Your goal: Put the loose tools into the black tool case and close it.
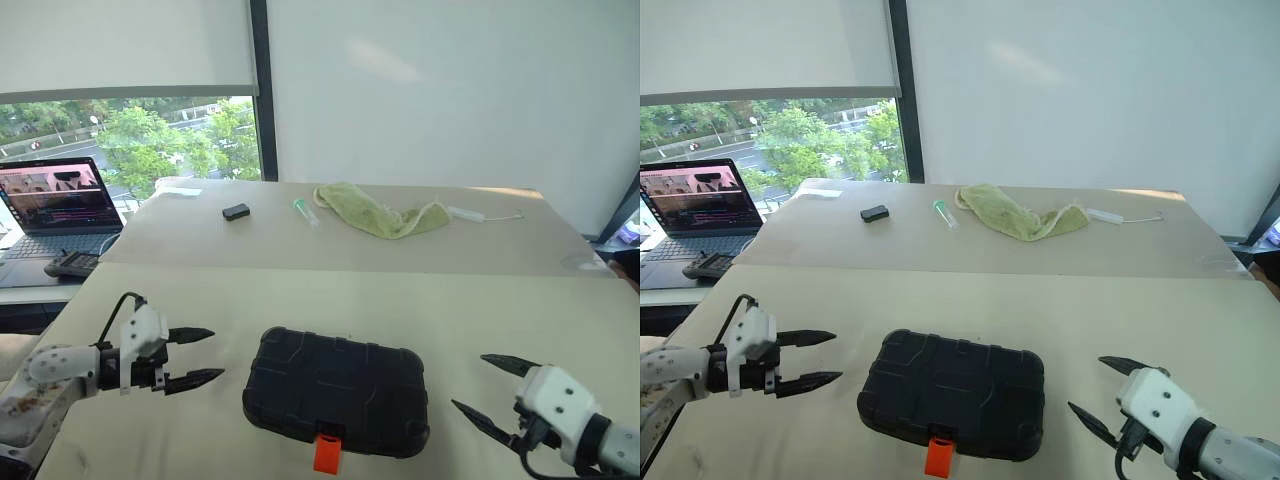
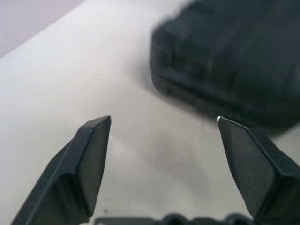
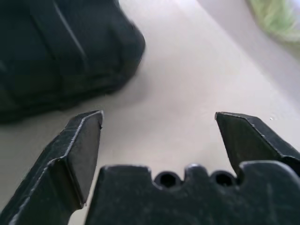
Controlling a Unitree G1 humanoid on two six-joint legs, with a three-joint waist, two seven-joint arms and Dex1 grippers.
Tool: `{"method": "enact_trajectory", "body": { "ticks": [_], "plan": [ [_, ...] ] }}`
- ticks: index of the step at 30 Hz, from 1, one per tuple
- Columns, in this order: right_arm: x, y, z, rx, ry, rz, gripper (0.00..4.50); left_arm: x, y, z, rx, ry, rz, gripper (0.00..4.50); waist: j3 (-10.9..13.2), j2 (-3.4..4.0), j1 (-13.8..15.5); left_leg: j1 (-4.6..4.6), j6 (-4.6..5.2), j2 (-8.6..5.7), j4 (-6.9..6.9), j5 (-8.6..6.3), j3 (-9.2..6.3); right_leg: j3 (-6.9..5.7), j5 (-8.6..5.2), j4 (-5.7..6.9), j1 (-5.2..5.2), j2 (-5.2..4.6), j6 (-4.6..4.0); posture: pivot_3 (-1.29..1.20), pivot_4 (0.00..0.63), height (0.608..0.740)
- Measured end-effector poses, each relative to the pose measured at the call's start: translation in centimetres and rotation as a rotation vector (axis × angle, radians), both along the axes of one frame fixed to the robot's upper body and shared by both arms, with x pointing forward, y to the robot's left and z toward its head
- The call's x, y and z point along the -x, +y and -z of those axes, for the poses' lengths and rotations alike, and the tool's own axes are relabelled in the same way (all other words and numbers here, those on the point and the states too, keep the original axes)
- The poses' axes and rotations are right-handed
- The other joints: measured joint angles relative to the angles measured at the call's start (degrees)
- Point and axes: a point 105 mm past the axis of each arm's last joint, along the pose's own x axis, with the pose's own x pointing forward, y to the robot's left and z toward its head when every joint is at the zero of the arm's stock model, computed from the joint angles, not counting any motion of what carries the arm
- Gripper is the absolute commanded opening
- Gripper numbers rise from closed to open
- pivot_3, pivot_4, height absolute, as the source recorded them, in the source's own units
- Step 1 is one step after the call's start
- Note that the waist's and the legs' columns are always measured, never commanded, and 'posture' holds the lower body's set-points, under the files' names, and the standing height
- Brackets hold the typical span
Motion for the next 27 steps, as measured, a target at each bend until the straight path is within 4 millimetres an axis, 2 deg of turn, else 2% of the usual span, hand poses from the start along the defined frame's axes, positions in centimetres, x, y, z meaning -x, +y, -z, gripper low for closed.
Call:
{"method": "enact_trajectory", "body": {
  "ticks": [1,3,8,9,11,13,15,18,22,26,27],
  "plan": [
    [0.3,0.3,0.2,-0.023,0.033,-0.006,3.54,0.0,-0.4,-0.3,0.026,0.025,0.003,2.91,0.0,0.0,0.01,0.0,-0.02,0.0,0.0,-0.01,0.0,0.0,0.0,0.0,0.0,0.01,0.0,0.0,0.15,0.74],
    [0.5,0.5,0.8,-0.046,0.09,0.002,2.84,-0.2,-1.1,-0.8,0.063,0.073,-0.014,2.1,0.0,0.0,0.0,-0.01,-0.02,-0.03,0.0,-0.01,0.02,0.0,0.0,0.01,-0.02,0.06,-0.01,0.0,0.15,0.74],
    [-0.2,1.4,2.6,-0.016,0.157,0.016,1.14,-0.8,-1.4,0.2,0.024,0.094,-0.109,0.22,0.0,-0.03,-0.23,0.0,-0.09,-0.09,-0.02,0.0,0.06,0.06,-0.02,0.02,-0.06,0.14,-0.05,0.0,0.15,0.74],
    [-0.8,1.9,3.1,0.011,0.163,0.005,0.72,-0.8,-1.5,0.9,-0.025,0.096,-0.142,0.0,0.0,-0.05,-0.26,0.0,-0.11,-0.11,-0.03,0.01,0.06,0.07,-0.03,0.01,-0.07,0.14,-0.06,0.0,0.15,0.74],
    [-1.5,2.3,3.7,0.038,0.173,-0.001,0.07,-0.5,-1.7,1.9,-0.086,0.109,-0.159,0.0,0.0,-0.06,-0.1,-0.02,-0.12,-0.16,-0.04,0.01,0.06,0.08,-0.04,0.0,-0.1,0.13,-0.08,0.0,0.15,0.74],
    [-2.2,2.9,4.3,0.061,0.187,-0.023,0.07,0.4,-2.1,3.2,-0.126,0.145,-0.152,0.0,0.01,-0.09,-0.05,-0.06,-0.11,-0.17,-0.05,0.01,0.05,0.06,-0.05,0.0,-0.12,0.12,-0.09,0.0,0.15,0.74],
    [-3.6,4.1,4.6,0.073,0.194,-0.059,0.07,1.5,-3.5,4.1,-0.137,0.18,-0.119,0.0,0.05,-0.19,-0.18,-0.12,-0.12,-0.15,-0.02,0.01,0.05,0.07,-0.06,-0.03,-0.15,0.1,-0.13,0.0,0.15,0.74],
    [-6.4,4.7,5.2,0.136,0.201,-0.058,0.07,1.7,-3.7,4.8,-0.164,0.207,-0.178,0.0,0.09,-0.23,-0.3,-0.08,-0.15,-0.16,0.01,0.04,0.03,0.07,-0.06,0.01,-0.14,0.12,-0.18,0.0,0.15,0.74],
    [-10.3,5.4,4.0,0.186,0.152,-0.044,0.07,2.0,-3.9,5.3,-0.183,0.238,-0.214,0.0,0.09,-0.21,-0.42,-0.07,-0.18,-0.17,-0.01,0.07,0.02,0.06,-0.02,0.06,-0.17,0.15,-0.19,0.0,0.15,0.74],
    [-15.0,7.0,1.4,0.222,0.089,-0.038,0.07,2.3,-4.4,5.4,-0.178,0.257,-0.233,0.0,0.09,-0.2,-0.87,-0.06,-0.21,-0.19,-0.01,0.08,0.0,0.04,0.0,0.07,-0.15,0.16,-0.2,0.0,0.15,0.74],
    [-15.7,7.1,1.1,0.23,0.082,-0.03,0.07,2.4,-4.8,5.4,-0.169,0.263,-0.229,0.0,0.09,-0.2,-0.87,-0.06,-0.2,-0.21,-0.02,0.08,-0.01,0.05,0.01,0.07,-0.16,0.14,-0.2,0.0,0.15,0.74]
  ]
}}
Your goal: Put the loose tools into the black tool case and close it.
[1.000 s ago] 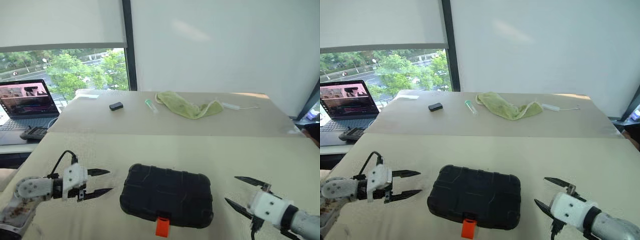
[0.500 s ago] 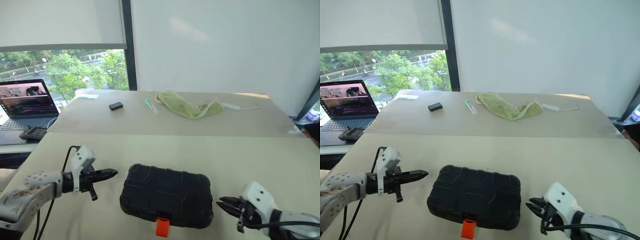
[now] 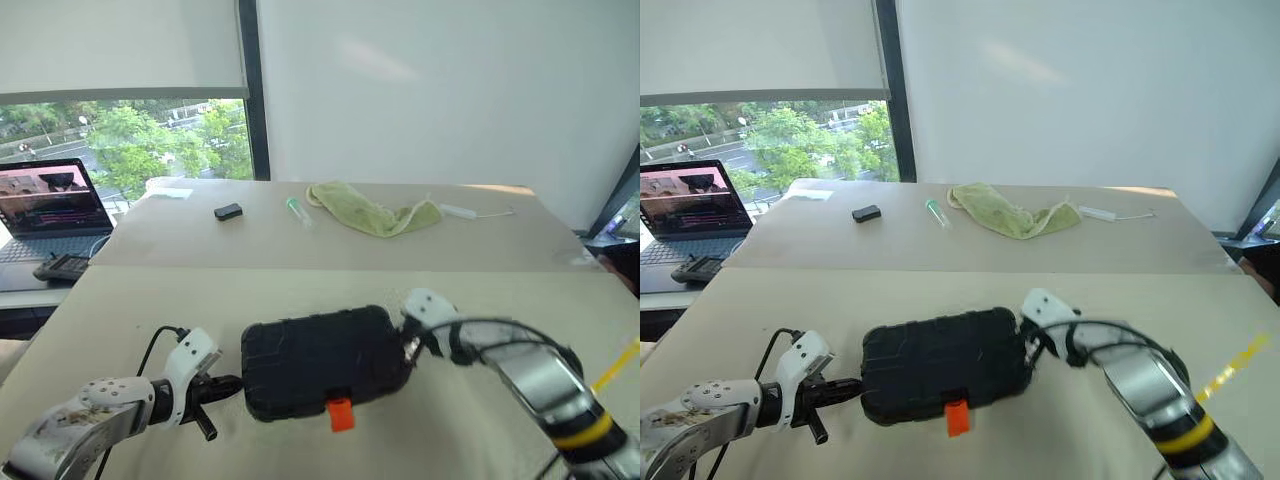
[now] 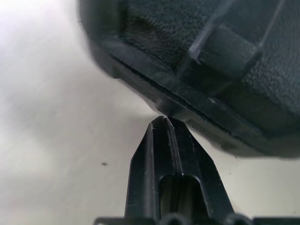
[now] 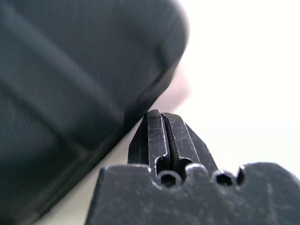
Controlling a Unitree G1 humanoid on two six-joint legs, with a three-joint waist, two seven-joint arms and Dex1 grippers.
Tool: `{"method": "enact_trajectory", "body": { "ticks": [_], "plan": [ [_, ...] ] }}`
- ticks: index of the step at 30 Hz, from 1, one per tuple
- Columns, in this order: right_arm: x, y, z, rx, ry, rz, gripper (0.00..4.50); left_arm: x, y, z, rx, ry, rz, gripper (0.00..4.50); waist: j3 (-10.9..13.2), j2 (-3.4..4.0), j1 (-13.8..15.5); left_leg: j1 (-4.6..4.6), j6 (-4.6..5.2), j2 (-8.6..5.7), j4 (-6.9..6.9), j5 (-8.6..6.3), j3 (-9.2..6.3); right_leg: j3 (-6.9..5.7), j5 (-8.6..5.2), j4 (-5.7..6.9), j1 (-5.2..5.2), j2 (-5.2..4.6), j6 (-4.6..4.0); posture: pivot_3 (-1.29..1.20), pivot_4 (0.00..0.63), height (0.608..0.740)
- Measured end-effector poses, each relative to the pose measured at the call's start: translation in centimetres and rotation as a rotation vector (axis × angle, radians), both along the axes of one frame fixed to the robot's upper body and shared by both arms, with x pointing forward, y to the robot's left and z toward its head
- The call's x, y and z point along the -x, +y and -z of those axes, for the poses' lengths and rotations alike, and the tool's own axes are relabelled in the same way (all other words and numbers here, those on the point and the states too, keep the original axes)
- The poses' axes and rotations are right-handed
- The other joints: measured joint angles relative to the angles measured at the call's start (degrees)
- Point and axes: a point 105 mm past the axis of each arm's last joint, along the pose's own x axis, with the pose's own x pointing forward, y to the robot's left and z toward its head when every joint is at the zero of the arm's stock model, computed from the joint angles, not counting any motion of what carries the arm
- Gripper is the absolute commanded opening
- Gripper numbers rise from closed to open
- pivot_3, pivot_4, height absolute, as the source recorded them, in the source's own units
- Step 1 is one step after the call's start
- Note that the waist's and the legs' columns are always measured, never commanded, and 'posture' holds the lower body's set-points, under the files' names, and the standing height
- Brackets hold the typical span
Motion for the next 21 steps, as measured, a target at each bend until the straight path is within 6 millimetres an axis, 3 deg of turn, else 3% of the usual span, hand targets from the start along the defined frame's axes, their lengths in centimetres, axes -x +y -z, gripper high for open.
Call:
{"method": "enact_trajectory", "body": {
  "ticks": [8,12,14,15,17,19,21],
  "plan": [
    [-5.4,0.5,-0.4,0.073,-0.059,-0.048,0.07,0.1,-1.4,0.7,0.096,0.024,-0.073,0.0,-0.02,-0.02,0.23,-0.1,-0.28,-0.17,0.02,0.16,-0.08,-0.04,0.09,-0.09,0.07,-0.15,0.12,0.0,0.15,0.74],
    [-5.6,0.0,-0.7,0.085,-0.085,-0.083,0.07,-1.7,0.9,-0.5,0.176,-0.074,-0.234,0.0,-0.03,-0.03,0.58,-0.12,-0.21,-0.16,0.02,0.12,-0.21,-0.13,0.09,-0.04,0.04,-0.23,0.11,0.0,0.15,0.74],
    [-5.1,-2.0,-0.9,0.097,-0.085,-0.049,0.61,-3.2,2.7,-2.2,0.23,-0.144,-0.326,0.52,-0.02,-0.02,1.28,-0.33,-0.19,-0.18,0.03,0.16,-0.4,-0.29,0.08,-0.05,-0.04,-0.31,0.1,0.0,0.15,0.74],
    [-4.0,-4.0,-1.2,0.082,-0.075,-0.001,0.91,-4.0,3.8,-3.9,0.266,-0.193,-0.355,0.83,-0.02,-0.02,1.89,-0.6,-0.33,-0.18,0.06,0.24,-0.51,-0.42,0.08,-0.07,-0.22,-0.35,0.09,0.0,0.15,0.74],
    [-2.6,-6.2,-1.8,0.049,-0.055,0.062,1.46,-4.4,4.7,-6.1,0.283,-0.25,-0.342,1.45,-0.03,-0.01,2.02,-0.82,-0.41,-0.19,0.04,0.28,-0.48,-0.45,0.08,-0.04,-0.48,-0.39,0.09,0.0,0.15,0.74],
    [0.6,-7.4,-3.1,-0.06,-0.007,0.111,2.19,-4.7,3.3,-9.2,0.322,-0.298,-0.176,2.19,-0.05,0.04,2.09,-1.12,-0.41,-0.18,0.04,0.28,-0.46,-0.42,0.08,-0.06,-0.75,-0.41,0.1,0.0,0.15,0.74],
    [3.3,-6.4,-4.5,-0.152,0.018,0.082,2.86,-4.4,2.0,-11.1,0.339,-0.314,-0.036,2.91,-0.09,0.11,1.64,-1.2,-0.42,-0.16,0.04,0.29,-0.46,-0.41,0.08,-0.01,-0.83,-0.32,0.11,0.0,0.15,0.74]
  ]
}}
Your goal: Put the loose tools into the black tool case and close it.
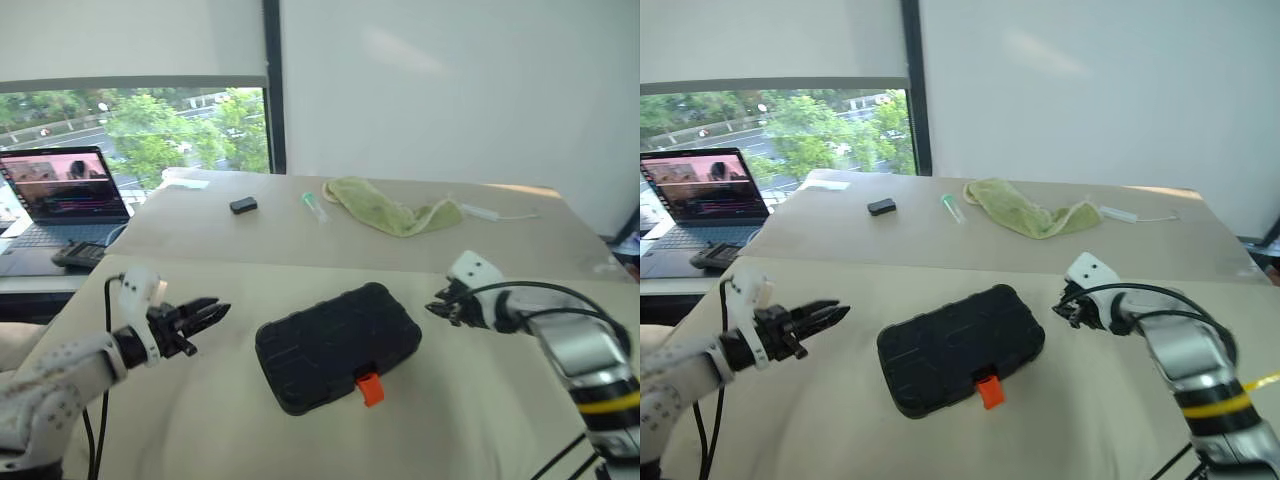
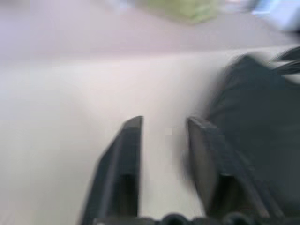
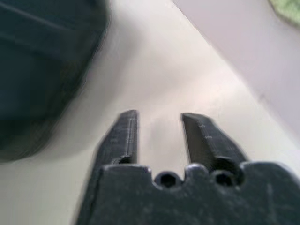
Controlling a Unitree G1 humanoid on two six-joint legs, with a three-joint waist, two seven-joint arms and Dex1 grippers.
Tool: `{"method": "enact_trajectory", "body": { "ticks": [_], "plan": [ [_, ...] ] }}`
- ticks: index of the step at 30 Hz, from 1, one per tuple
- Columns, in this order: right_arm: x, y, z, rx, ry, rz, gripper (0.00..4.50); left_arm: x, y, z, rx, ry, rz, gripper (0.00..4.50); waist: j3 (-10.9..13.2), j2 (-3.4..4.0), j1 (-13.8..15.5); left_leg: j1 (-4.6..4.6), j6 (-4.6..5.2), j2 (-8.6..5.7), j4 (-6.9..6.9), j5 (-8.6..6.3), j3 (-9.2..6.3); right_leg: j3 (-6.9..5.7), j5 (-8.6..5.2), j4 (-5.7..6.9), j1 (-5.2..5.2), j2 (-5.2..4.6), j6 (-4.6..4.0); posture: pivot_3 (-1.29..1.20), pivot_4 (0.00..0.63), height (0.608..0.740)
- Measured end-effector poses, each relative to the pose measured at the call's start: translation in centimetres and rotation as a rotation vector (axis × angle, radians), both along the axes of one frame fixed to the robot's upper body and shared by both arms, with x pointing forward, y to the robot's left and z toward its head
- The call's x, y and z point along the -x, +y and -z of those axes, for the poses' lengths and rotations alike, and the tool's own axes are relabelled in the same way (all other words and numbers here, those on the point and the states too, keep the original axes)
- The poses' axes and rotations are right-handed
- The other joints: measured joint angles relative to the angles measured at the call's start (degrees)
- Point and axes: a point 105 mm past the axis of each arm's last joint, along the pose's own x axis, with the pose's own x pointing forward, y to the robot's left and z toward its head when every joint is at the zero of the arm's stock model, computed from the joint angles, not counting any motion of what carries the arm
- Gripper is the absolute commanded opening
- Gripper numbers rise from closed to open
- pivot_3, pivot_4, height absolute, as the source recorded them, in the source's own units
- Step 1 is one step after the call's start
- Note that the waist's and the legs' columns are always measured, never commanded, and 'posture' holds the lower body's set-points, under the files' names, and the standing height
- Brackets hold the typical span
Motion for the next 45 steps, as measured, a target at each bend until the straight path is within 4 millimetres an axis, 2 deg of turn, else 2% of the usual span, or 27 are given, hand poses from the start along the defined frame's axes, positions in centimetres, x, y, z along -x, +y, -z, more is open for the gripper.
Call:
{"method": "enact_trajectory", "body": {
  "ticks": [1,2,3,4,7,12,15,18,23,26,31,33,45],
  "plan": [
    [1.9,0.7,-0.8,-0.051,0.012,-0.019,3.32,0.2,-1.1,-0.6,-0.018,-0.007,0.099,3.41,-0.01,0.02,-0.41,0.03,0.04,0.01,-0.01,-0.02,0.03,0.04,0.0,-0.03,0.04,0.06,0.0,0.0,0.15,0.74],
    [3.2,1.3,-1.2,-0.086,0.022,-0.04,3.57,0.4,-1.9,-0.5,-0.035,0.001,0.166,3.65,-0.02,0.03,-0.76,0.1,0.12,0.01,-0.02,-0.07,0.07,0.1,0.0,-0.04,0.08,0.09,0.0,0.0,0.15,0.74],
    [5.0,2.0,-1.3,-0.135,0.045,-0.052,3.99,0.4,-3.0,-0.2,-0.051,0.016,0.25,4.16,-0.02,0.03,-0.76,0.23,0.44,0.0,-0.05,-0.25,0.06,0.09,-0.01,-0.09,0.21,0.17,0.01,0.0,0.15,0.74],
    [6.5,3.1,-0.9,-0.17,0.078,-0.083,4.03,0.4,-3.9,0.2,-0.062,0.028,0.306,4.45,-0.01,0.01,-0.89,0.35,0.47,0.02,-0.03,-0.28,0.07,0.09,-0.01,-0.12,0.31,0.23,0.01,0.0,0.15,0.74],
    [10.0,6.0,1.3,-0.278,0.19,-0.124,4.03,0.3,-6.1,1.8,-0.141,0.036,0.477,4.45,0.0,-0.01,-0.95,0.63,0.48,-0.03,-0.04,-0.28,0.12,0.21,-0.02,-0.05,0.57,0.27,0.0,0.0,0.15,0.74],
    [10.7,8.6,3.8,-0.324,0.245,-0.065,4.03,0.1,-9.0,4.6,-0.252,0.005,0.682,4.45,0.02,-0.01,-0.94,0.85,0.54,-0.05,0.06,-0.22,0.23,0.35,-0.22,-0.11,0.8,0.28,-0.32,0.0,0.15,0.74],
    [10.6,9.8,5.0,-0.341,0.254,0.013,4.03,-0.3,-9.6,5.8,-0.306,-0.009,0.737,4.45,0.0,-0.03,-0.97,0.79,0.51,-0.04,0.03,-0.2,0.2,0.33,-0.05,-0.04,0.69,0.32,0.0,0.0,0.15,0.74],
    [10.5,10.7,5.9,-0.346,0.269,0.052,4.03,-0.6,-10.0,5.8,-0.34,-0.053,0.768,4.45,-0.01,-0.02,-0.91,0.75,0.5,-0.05,0.04,-0.19,0.2,0.31,-0.07,0.0,0.65,0.31,0.03,0.0,0.15,0.74],
    [10.1,10.5,6.2,-0.328,0.255,0.111,4.03,-0.8,-10.2,5.9,-0.353,-0.065,0.779,4.45,-0.01,-0.02,-0.94,0.74,0.6,-0.06,0.12,-0.25,0.19,0.3,-0.1,-0.06,0.72,0.28,0.09,0.0,0.15,0.74],
    [10.0,10.5,6.3,-0.323,0.259,0.116,3.38,-0.9,-10.1,6.0,-0.363,-0.072,0.777,4.5,-0.01,-0.02,-0.96,0.76,0.61,-0.05,0.11,-0.25,0.19,0.29,-0.1,-0.05,0.73,0.29,0.1,0.0,0.15,0.74],
    [9.8,10.4,6.5,-0.313,0.27,0.117,1.6,-0.8,-9.9,6.1,-0.36,-0.08,0.766,4.5,-0.01,-0.02,-1.01,0.79,0.6,-0.03,0.11,-0.25,0.18,0.28,-0.1,-0.02,0.74,0.29,0.1,0.0,0.15,0.74],
    [9.7,10.5,6.4,-0.307,0.267,0.104,1.16,-0.9,-9.8,6.1,-0.358,-0.082,0.755,4.5,-0.01,-0.02,-1.05,0.82,0.6,-0.03,0.11,-0.25,0.18,0.29,-0.1,-0.02,0.76,0.3,0.1,0.0,0.15,0.74],
    [9.1,10.6,5.6,-0.28,0.222,0.053,1.17,-0.7,-9.4,6.5,-0.352,-0.1,0.718,4.5,-0.01,-0.02,-1.28,0.86,0.6,-0.02,0.11,-0.25,0.17,0.31,-0.09,0.02,0.78,0.29,0.11,0.0,0.15,0.74]
  ]
}}
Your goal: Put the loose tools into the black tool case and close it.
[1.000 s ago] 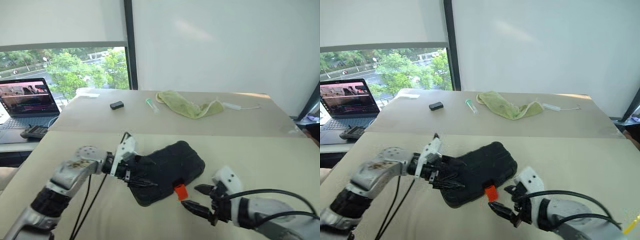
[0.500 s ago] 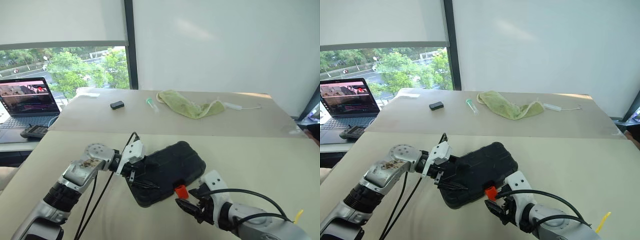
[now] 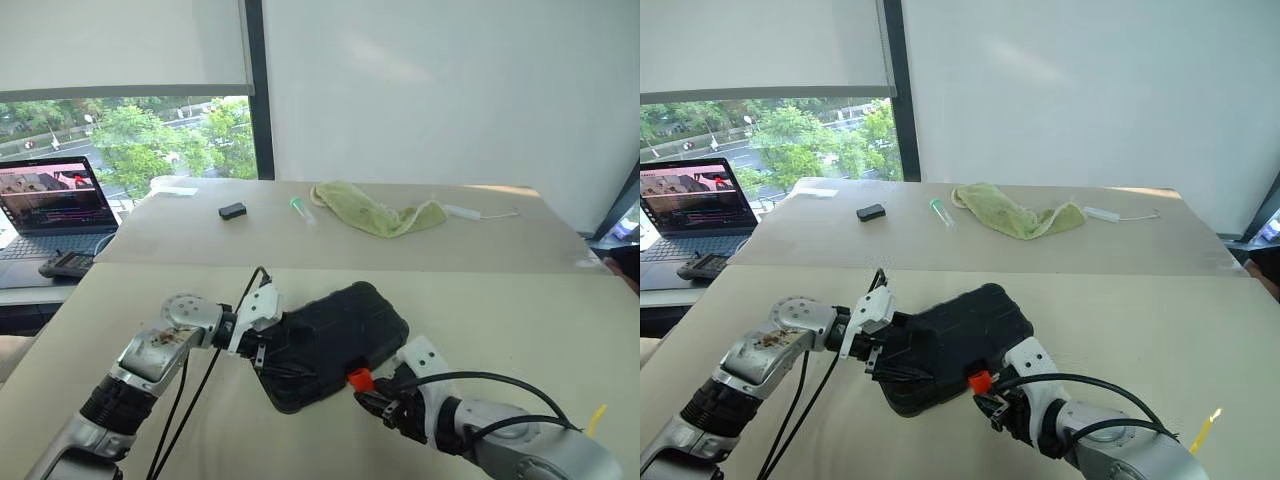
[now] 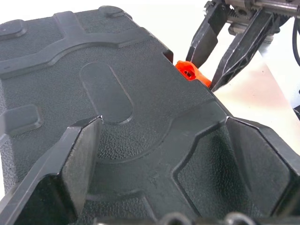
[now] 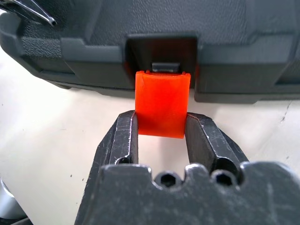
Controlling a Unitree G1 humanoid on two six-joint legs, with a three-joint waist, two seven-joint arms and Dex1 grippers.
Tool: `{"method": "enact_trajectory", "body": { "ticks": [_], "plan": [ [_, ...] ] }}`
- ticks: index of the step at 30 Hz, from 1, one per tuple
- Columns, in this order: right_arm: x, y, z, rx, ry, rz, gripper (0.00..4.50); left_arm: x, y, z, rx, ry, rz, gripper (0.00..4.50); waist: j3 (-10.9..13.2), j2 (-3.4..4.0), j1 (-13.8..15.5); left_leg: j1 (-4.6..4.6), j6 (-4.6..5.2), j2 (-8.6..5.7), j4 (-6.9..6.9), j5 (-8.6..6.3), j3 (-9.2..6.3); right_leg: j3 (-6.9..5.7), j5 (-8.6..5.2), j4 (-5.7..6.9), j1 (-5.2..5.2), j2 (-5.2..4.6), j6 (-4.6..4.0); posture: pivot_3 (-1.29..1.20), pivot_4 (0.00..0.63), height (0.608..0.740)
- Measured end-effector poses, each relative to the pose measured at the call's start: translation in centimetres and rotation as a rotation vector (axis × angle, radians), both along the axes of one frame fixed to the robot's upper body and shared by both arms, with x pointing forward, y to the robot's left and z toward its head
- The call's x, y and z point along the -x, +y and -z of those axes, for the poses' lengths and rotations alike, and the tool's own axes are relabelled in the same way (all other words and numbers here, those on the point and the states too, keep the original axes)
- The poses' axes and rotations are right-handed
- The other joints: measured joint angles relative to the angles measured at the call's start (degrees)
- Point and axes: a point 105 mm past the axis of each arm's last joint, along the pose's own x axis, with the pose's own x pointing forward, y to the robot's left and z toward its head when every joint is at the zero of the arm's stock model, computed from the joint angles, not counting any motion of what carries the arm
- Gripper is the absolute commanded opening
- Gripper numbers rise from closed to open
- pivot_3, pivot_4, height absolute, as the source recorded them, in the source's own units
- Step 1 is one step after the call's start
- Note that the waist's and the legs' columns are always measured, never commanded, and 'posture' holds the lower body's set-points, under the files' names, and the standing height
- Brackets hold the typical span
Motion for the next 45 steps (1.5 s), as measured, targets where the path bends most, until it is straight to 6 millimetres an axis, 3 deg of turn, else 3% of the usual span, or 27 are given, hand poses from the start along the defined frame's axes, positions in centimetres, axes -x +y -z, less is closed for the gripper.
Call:
{"method": "enact_trajectory", "body": {
  "ticks": [9,11,14,18,22,27,34,38,45],
  "plan": [
    [-1.3,0.6,0.5,0.028,-0.033,-0.032,1.17,0.0,0.2,0.4,-0.013,-0.004,-0.01,4.5,-0.01,-0.01,-0.47,0.19,-0.01,0.02,-0.01,0.01,0.01,0.03,0.0,0.0,0.13,0.02,-0.01,0.0,0.15,0.74],
    [-1.6,0.7,0.7,0.028,-0.037,-0.045,2.17,0.1,0.2,0.5,-0.015,-0.003,-0.01,4.5,-0.03,-0.02,-0.65,0.26,-0.02,0.04,-0.02,0.01,0.0,0.03,0.01,0.01,0.18,0.05,-0.02,0.0,0.15,0.74],
    [-2.1,0.1,1.2,0.049,-0.044,-0.043,3.15,0.3,0.0,0.5,-0.015,-0.009,-0.002,4.5,-0.05,0.01,-0.73,0.25,-0.02,0.02,-0.02,0.02,0.02,0.06,0.0,0.02,0.17,0.02,-0.01,0.0,0.15,0.74],
    [-1.4,-0.9,1.2,0.026,-0.029,-0.043,3.15,0.5,-0.2,0.5,-0.008,-0.011,0.003,4.5,-0.12,0.05,-0.35,0.14,0.03,0.02,-0.06,-0.02,0.01,0.02,-0.05,-0.02,0.12,-0.03,0.04,0.0,0.15,0.74],
    [-0.5,-2.5,0.4,0.033,-0.037,-0.043,1.75,0.4,-0.2,0.5,-0.006,-0.01,0.001,4.5,-0.14,0.05,0.0,0.15,0.1,0.02,-0.06,-0.07,0.01,0.01,-0.06,-0.08,0.16,-0.05,0.06,0.0,0.15,0.74],
    [0.1,-1.8,0.4,-0.008,0.012,-0.099,0.05,0.3,-0.3,0.6,-0.002,-0.012,-0.006,4.5,-0.14,0.05,0.02,0.19,0.1,0.03,-0.04,-0.06,0.01,0.04,-0.05,-0.07,0.19,-0.04,0.05,0.0,0.15,0.74],
    [-2.3,-0.1,0.8,-0.034,0.055,-0.136,0.05,0.3,-0.4,0.7,0.003,-0.012,-0.017,4.5,-0.16,0.05,0.06,0.19,0.08,0.03,-0.04,-0.05,0.01,0.03,-0.03,-0.07,0.17,-0.02,0.03,0.0,0.15,0.74],
    [-3.9,-0.3,1.7,-0.02,0.086,-0.11,0.05,0.3,-0.5,0.7,0.007,-0.017,-0.024,4.5,-0.16,0.04,-0.31,0.2,0.05,0.03,-0.04,-0.02,0.02,0.07,0.01,-0.04,0.14,-0.01,-0.03,0.0,0.15,0.74],
    [-4.1,0.0,2.1,-0.049,0.1,-0.109,0.05,0.5,-0.5,0.8,0.01,-0.019,-0.034,4.5,-0.17,0.06,-0.52,0.19,0.05,0.04,-0.11,-0.03,0.01,0.07,0.0,-0.04,0.11,-0.01,-0.03,0.0,0.15,0.74]
  ]
}}
